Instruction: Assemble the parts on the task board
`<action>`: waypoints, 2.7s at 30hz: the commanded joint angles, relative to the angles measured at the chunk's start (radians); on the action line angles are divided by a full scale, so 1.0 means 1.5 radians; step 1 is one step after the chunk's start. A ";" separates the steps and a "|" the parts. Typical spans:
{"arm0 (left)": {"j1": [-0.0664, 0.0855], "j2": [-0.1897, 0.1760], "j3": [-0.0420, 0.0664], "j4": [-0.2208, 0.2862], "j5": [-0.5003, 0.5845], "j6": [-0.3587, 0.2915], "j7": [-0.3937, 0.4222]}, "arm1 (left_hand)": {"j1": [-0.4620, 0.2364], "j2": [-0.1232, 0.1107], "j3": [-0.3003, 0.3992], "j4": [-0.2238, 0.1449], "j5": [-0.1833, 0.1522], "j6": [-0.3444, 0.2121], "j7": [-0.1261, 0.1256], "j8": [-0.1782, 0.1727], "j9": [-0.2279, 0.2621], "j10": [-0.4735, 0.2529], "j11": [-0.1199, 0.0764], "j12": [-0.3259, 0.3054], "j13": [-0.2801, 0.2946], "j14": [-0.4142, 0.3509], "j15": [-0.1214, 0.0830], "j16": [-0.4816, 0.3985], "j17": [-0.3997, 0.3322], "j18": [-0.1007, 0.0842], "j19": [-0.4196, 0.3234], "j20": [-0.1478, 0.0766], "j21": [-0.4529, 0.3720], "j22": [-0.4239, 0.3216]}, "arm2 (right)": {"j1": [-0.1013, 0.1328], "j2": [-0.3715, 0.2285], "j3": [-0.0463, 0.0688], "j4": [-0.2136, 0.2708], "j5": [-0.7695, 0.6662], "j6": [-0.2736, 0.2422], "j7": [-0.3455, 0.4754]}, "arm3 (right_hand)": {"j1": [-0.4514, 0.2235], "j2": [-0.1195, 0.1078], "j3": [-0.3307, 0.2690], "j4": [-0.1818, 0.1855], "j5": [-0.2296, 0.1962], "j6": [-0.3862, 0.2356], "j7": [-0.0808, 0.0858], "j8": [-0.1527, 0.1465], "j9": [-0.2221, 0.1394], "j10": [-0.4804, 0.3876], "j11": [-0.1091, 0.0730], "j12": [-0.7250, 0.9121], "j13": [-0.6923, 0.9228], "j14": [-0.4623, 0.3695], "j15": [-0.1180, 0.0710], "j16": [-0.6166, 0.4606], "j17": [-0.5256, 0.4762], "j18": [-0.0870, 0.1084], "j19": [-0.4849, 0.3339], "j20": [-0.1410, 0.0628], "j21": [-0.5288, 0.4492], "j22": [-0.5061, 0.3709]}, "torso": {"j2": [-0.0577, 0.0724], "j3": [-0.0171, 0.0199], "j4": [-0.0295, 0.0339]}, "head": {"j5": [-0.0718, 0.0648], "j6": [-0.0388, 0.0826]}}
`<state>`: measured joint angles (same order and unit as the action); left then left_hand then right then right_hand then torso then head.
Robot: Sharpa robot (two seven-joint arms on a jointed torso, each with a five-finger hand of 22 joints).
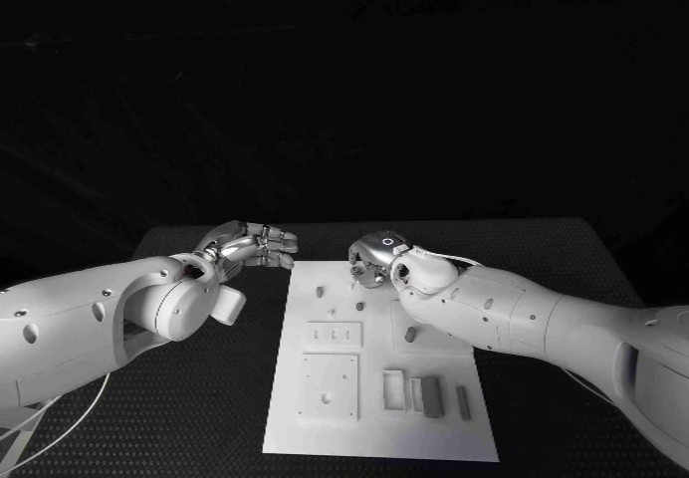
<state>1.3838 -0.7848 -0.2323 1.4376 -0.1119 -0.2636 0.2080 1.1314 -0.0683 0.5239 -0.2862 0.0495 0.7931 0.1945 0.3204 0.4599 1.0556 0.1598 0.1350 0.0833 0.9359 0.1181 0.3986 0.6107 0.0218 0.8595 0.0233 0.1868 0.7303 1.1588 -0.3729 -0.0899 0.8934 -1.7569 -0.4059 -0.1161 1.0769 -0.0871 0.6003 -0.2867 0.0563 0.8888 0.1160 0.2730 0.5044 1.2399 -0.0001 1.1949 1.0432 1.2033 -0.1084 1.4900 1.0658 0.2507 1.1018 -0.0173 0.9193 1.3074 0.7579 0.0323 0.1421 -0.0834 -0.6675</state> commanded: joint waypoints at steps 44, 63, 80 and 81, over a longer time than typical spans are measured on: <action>0.001 -0.023 0.007 0.002 0.003 0.028 0.030 | -0.004 -0.001 -0.005 0.000 0.001 -0.002 -0.002 -0.004 -0.002 0.003 0.003 -0.008 -0.002 0.004 0.001 -0.006 0.004 -0.001 0.000 -0.003 -0.005 0.002 | 0.052 -0.232 0.034 0.196 0.147 0.101 0.015 | -0.005 -0.069 0.017 0.008 -0.005 -0.038 0.028 -0.023 -0.012 0.003 0.029 -0.011 -0.007 0.007 0.030 -0.002 0.003 0.007 0.006 0.003 -0.001 0.008 | 0.002 0.0051 -0.0154 | 0.000 0.020; 0.001 -0.019 0.007 -0.002 0.003 0.026 0.024 | -0.004 0.001 -0.005 0.000 0.001 -0.001 -0.001 -0.004 -0.002 0.004 0.003 -0.008 -0.002 0.005 0.000 -0.007 0.005 -0.001 0.001 -0.003 -0.005 0.002 | 0.044 -0.182 0.031 0.126 0.092 0.130 0.026 | -0.018 -0.101 0.028 0.042 -0.005 -0.078 0.041 -0.042 -0.019 -0.012 0.042 -0.009 -0.004 -0.011 0.042 0.001 -0.005 0.007 0.000 0.008 -0.004 0.010 | 0.003 0.0037 -0.0111 | -0.008 0.016; 0.001 -0.019 0.007 -0.002 0.003 0.028 0.024 | -0.005 0.001 -0.005 0.000 0.001 -0.002 0.000 -0.005 -0.002 0.004 0.004 -0.009 -0.003 0.006 0.000 -0.007 0.006 -0.001 0.001 -0.003 -0.005 0.002 | 0.030 -0.160 0.026 0.082 0.083 0.123 0.033 | -0.011 -0.087 0.030 0.042 -0.005 -0.069 0.039 -0.034 -0.014 -0.006 0.041 0.003 0.006 -0.003 0.042 0.007 0.004 0.007 0.002 0.007 -0.001 0.011 | 0.003 0.0040 -0.0107 | -0.009 0.012; 0.001 -0.019 0.007 -0.003 0.003 0.028 0.024 | -0.005 0.001 -0.005 0.000 0.001 -0.002 0.000 -0.005 -0.002 0.004 0.004 -0.009 -0.003 0.006 0.000 -0.008 0.006 -0.001 0.001 -0.003 -0.005 0.003 | 0.030 -0.160 0.026 0.081 0.083 0.124 0.033 | -0.011 -0.086 0.030 0.042 -0.005 -0.068 0.039 -0.034 -0.014 -0.006 0.040 0.004 0.006 -0.003 0.041 0.007 0.004 0.007 0.002 0.007 -0.001 0.011 | 0.003 0.0040 -0.0108 | -0.010 0.012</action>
<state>1.3839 -0.8135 -0.2224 1.4317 -0.1115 -0.2344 0.2335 1.1314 -0.0683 0.5212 -0.2835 0.0495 0.7931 0.1945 0.3204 0.4576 1.0581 0.1624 0.1275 0.0809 0.9359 0.1181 0.3908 0.6188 0.0217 0.8596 0.0233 0.1828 0.7332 1.2047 -0.6137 -0.0503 1.0166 -1.6150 -0.2218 -0.0767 1.0587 -0.2212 0.6432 -0.2274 0.0535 0.7786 0.1722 0.2187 0.4819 1.2242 0.0624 1.1968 1.0517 1.1932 -0.0446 1.4944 1.0710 0.2416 1.0972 -0.0051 0.9192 1.3073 0.7621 0.0375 0.1267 -0.0958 -0.6481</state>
